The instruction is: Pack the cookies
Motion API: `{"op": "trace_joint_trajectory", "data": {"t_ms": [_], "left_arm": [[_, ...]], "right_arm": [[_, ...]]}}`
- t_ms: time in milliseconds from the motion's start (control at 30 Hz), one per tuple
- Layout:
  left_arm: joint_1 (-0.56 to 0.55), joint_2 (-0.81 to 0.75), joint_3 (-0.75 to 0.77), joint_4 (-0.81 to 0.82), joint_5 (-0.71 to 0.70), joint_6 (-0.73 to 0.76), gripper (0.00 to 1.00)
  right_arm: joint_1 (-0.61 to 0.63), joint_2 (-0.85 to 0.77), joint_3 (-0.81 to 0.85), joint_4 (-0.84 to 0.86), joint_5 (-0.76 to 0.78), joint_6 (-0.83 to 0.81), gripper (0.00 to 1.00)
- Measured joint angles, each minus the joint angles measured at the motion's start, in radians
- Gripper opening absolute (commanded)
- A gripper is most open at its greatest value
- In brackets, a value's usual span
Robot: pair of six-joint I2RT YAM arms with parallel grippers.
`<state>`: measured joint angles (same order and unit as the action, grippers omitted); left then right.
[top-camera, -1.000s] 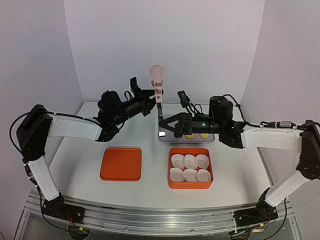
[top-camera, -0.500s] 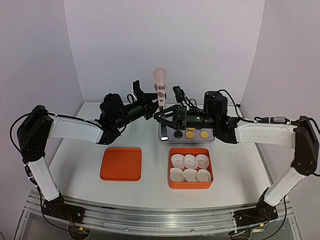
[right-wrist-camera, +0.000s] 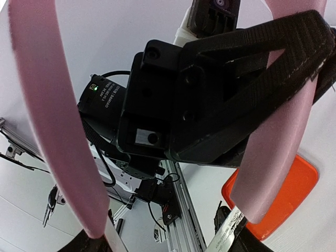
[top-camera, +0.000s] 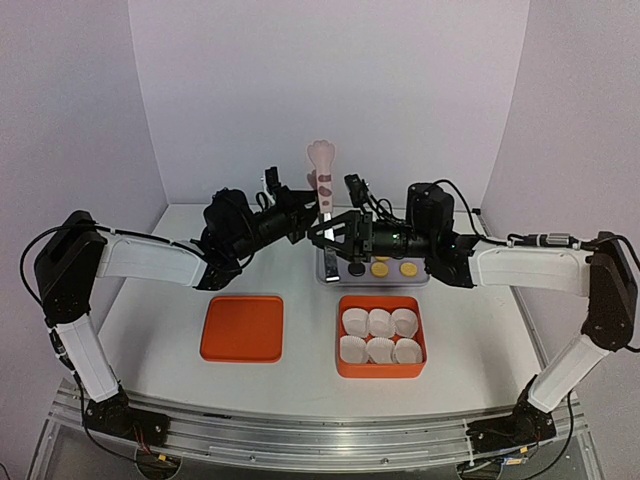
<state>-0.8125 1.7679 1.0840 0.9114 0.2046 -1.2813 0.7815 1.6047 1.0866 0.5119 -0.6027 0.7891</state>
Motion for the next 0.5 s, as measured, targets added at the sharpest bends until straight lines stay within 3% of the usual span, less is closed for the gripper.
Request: {"op": "trace_joint_trajectory", "data": {"t_ms": [167,333,500], "left_arm": [[-0.001,0.000,0.000,0.006,-0.001,-0.002,0.01],[-0.001,0.000,0.000,0.007,-0.007,-0.002,0.23],[-0.001,0.000,0.000,0.006,-0.005,0.006,0.42]], "right_arm": [[0.000,0.000,0.000,-0.013,0.017,0.022,0.45],[0.000,0.000,-0.001,-0.021,0.044,0.027,0.36],[0.000,-0.010,-0.014,-0.022,0.076,0.019,0.35]]}}
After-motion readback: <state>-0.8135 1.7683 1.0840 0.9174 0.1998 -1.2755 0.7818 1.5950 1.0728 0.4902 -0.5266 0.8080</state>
